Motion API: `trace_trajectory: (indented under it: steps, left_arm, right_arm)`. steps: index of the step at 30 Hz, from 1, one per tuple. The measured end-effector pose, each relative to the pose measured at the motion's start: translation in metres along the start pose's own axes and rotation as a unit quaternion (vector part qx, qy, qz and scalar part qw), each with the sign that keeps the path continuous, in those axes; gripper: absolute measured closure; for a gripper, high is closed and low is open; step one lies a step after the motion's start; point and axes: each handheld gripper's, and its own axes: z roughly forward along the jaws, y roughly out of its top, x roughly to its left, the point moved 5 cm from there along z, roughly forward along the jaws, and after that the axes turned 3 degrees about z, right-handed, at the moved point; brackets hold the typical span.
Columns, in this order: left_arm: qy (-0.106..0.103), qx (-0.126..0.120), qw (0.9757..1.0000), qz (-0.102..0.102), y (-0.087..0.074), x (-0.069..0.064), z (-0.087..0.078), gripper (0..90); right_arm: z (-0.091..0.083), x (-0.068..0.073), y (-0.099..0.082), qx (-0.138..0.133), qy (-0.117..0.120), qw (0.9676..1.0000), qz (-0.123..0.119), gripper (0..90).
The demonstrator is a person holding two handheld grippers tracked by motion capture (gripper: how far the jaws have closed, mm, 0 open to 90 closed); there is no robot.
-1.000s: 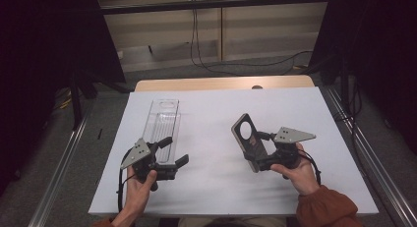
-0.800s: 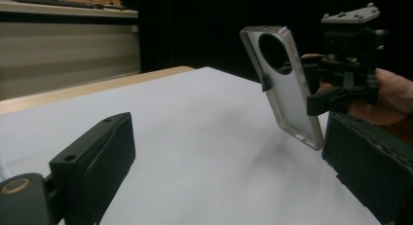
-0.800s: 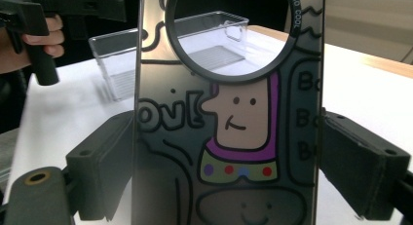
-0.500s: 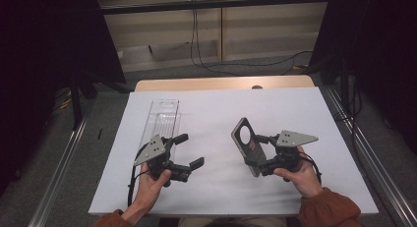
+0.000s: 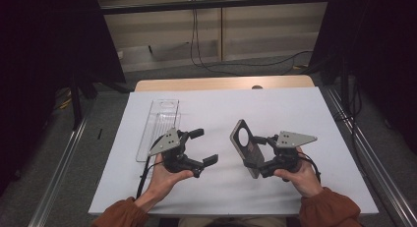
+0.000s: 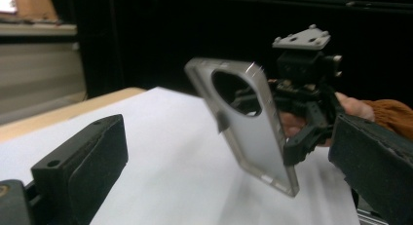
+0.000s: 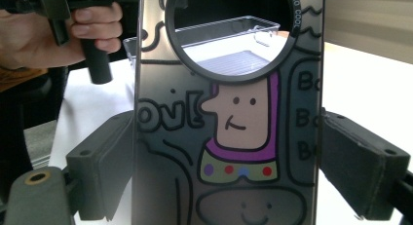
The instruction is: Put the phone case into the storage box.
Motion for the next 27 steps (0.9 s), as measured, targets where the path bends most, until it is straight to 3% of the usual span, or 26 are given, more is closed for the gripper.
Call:
trace_trajectory:
  steps: [4,5,6,15,27]
  left_arm:
    - [-0.026,-0.015,0.9996,-0.001,0.002,-0.008,0.011,0.8]
    - [-0.024,-0.012,0.9996,-0.001,0.000,-0.010,0.013,1.1]
    - [-0.035,-0.004,0.9994,0.004,-0.001,-0.012,0.014,1.0]
    - [-0.035,-0.011,0.9993,-0.002,-0.005,-0.016,0.009,1.5]
    - [-0.067,-0.007,0.9977,-0.006,-0.008,-0.022,0.014,0.8]
  right_arm:
    - [0.000,0.004,-0.001,0.003,0.017,0.9998,0.003,11.9]
    - [0.001,0.005,-0.002,0.004,0.020,0.9998,-0.001,11.9]
    - [0.002,0.006,-0.002,0.005,0.023,0.9997,0.001,11.9]
    - [0.006,0.014,-0.005,0.010,0.055,0.9984,-0.004,11.9]
    - [0.008,0.023,-0.004,0.007,0.092,0.9956,-0.013,11.9]
